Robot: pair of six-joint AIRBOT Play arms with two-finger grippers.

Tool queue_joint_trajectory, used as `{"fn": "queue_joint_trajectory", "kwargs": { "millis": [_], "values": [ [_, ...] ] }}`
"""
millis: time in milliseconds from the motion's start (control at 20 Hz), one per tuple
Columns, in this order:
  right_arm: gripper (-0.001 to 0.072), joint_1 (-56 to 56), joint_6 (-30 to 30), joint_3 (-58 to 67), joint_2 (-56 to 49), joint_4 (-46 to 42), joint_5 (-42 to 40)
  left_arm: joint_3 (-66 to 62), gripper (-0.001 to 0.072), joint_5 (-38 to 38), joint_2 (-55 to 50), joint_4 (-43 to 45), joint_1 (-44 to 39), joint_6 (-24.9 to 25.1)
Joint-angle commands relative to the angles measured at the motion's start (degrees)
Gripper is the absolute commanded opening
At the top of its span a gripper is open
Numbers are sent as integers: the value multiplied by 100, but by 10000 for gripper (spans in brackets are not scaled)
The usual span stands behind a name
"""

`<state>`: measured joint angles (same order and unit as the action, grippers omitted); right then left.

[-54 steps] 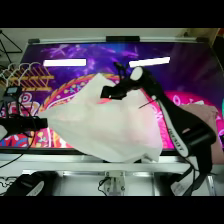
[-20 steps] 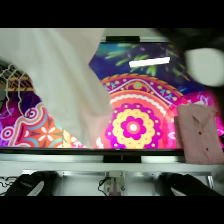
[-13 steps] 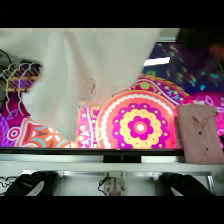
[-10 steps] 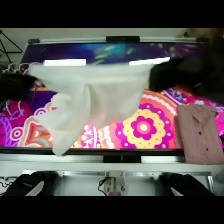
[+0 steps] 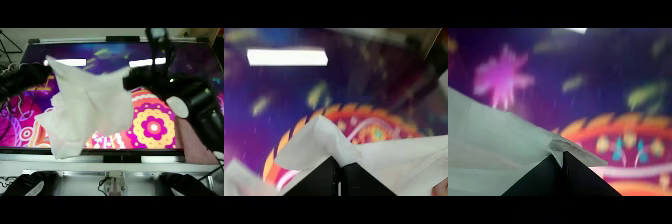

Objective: Fold the shirts.

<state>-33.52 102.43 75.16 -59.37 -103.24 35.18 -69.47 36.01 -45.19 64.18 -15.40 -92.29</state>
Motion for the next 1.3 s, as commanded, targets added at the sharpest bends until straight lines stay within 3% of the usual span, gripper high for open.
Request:
{"fn": "queue_joint_trajectory", "kwargs": {
  "millis": [0, 50, 150, 250, 350, 450, 500, 600, 700, 800, 1000, 1250],
  "values": [
    [54, 52, -48, 577, -46, -1969, -3233, -1161, 51, -1543, -46, -264, -13, 291],
    [54, 114, -186, 835, -42, -2037, -3547, -1523, 51, -1589, -37, -267, -50, 708],
    [54, 133, -269, 1296, 11, -2015, -3346, -2090, 51, -1327, 17, -262, -149, 1755],
    [54, 131, -264, 1421, 199, -2002, -2798, -2210, 51, -442, 133, -76, -127, 2059],
    [54, 81, -264, 1421, 426, -1685, -1235, -2133, 50, 1370, 153, 699, -13, 1392],
    [53, 87, -372, 1405, 496, -1060, 1279, -1541, 50, 3010, 184, 1703, 11, 361],
    [53, 85, -566, 1263, 476, -706, 2531, -1045, 50, 3515, 238, 1867, 7, 310],
    [53, 85, -894, 566, 455, 509, 3904, 387, 50, 3620, 455, 1591, -44, 291],
    [53, 79, -1014, -518, 455, 2142, 4109, 1694, 50, 3176, 575, 640, -238, 107],
    [53, 79, -1073, -1587, 455, 3038, 3860, 2721, 51, 2717, 564, -197, -577, 109],
    [53, 81, -988, -2343, 455, 3071, 3252, 3532, 52, 2398, 522, -431, -1257, -2],
    [53, 81, -992, -2337, 461, 3261, 2142, 3556, 71, 2529, 452, -382, -1355, 15]
  ]
}}
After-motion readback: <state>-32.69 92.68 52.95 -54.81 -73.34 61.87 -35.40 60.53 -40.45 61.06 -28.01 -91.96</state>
